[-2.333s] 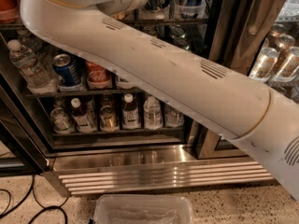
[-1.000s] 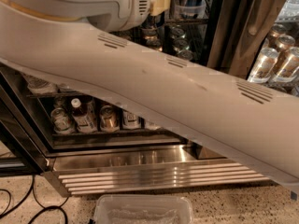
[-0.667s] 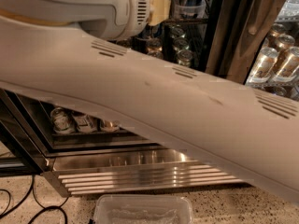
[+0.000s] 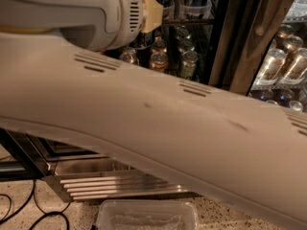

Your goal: Pick pepsi can from top shelf of fridge

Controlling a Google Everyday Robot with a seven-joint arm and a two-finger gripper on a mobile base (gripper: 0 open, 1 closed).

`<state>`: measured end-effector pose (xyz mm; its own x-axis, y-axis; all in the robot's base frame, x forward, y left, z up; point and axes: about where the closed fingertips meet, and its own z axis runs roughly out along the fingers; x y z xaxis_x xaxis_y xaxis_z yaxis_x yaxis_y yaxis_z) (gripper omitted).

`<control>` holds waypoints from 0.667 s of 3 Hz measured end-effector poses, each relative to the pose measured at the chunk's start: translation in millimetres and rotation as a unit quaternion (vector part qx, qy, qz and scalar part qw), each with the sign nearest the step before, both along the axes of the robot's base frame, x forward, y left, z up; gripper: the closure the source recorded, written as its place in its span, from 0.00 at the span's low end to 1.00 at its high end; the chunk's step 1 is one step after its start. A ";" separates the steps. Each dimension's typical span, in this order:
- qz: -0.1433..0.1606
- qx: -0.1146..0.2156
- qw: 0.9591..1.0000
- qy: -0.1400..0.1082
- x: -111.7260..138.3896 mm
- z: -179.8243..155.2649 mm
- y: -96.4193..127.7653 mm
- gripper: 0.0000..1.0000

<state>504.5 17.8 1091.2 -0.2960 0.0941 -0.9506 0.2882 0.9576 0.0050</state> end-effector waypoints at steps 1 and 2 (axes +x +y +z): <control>-0.004 0.023 0.999 0.030 -10.4 -29.2 -6.9 1.00; -0.021 0.060 0.996 0.056 -19.8 -56.0 -24.9 1.00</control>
Offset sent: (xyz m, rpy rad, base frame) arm -0.0335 -0.0784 -0.1165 0.2942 0.2048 -0.2077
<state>484.6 -7.0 1035.2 -0.3924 0.2198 -0.8931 0.3334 0.9390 0.0846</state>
